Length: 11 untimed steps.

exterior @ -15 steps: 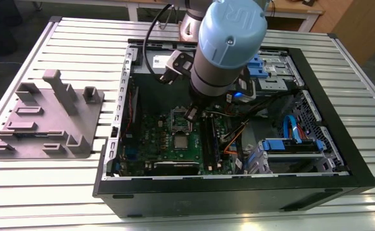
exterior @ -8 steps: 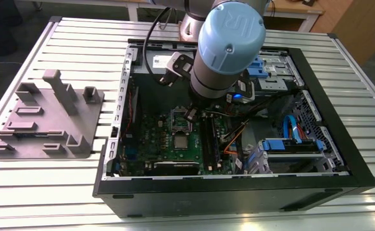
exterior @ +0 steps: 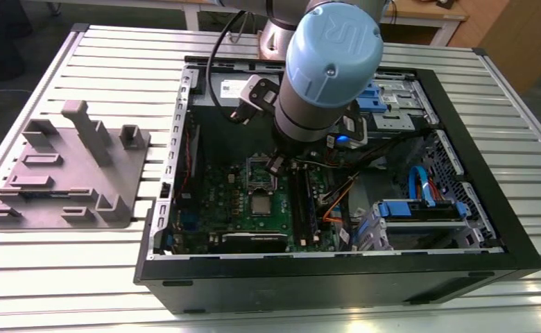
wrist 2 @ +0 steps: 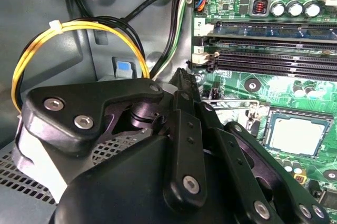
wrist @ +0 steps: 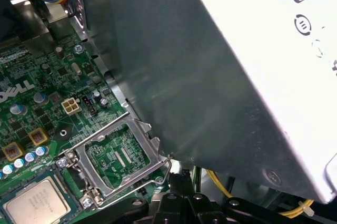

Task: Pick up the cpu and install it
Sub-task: 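Close the cpu cover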

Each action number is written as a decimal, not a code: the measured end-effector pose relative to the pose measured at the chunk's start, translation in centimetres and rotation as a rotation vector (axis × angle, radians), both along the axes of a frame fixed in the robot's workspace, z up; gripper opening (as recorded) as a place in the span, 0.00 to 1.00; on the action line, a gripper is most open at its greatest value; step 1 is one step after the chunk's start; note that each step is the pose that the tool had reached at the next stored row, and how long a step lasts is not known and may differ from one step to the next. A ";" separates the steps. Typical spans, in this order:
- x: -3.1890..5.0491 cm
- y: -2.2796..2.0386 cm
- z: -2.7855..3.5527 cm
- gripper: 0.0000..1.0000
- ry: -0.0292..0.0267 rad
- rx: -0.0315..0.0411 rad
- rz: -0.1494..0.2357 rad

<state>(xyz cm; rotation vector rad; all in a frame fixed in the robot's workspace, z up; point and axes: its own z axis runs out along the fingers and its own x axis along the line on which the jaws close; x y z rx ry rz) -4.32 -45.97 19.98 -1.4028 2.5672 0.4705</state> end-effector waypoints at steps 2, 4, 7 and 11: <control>-0.01 0.08 -0.06 0.10 0.0001 -0.0002 0.000; -0.01 0.21 -0.18 0.10 0.0001 -0.0002 0.000; -0.01 0.32 -0.38 0.10 0.0000 -0.0001 0.000; -0.07 0.33 -0.48 0.10 0.0001 -0.0019 0.000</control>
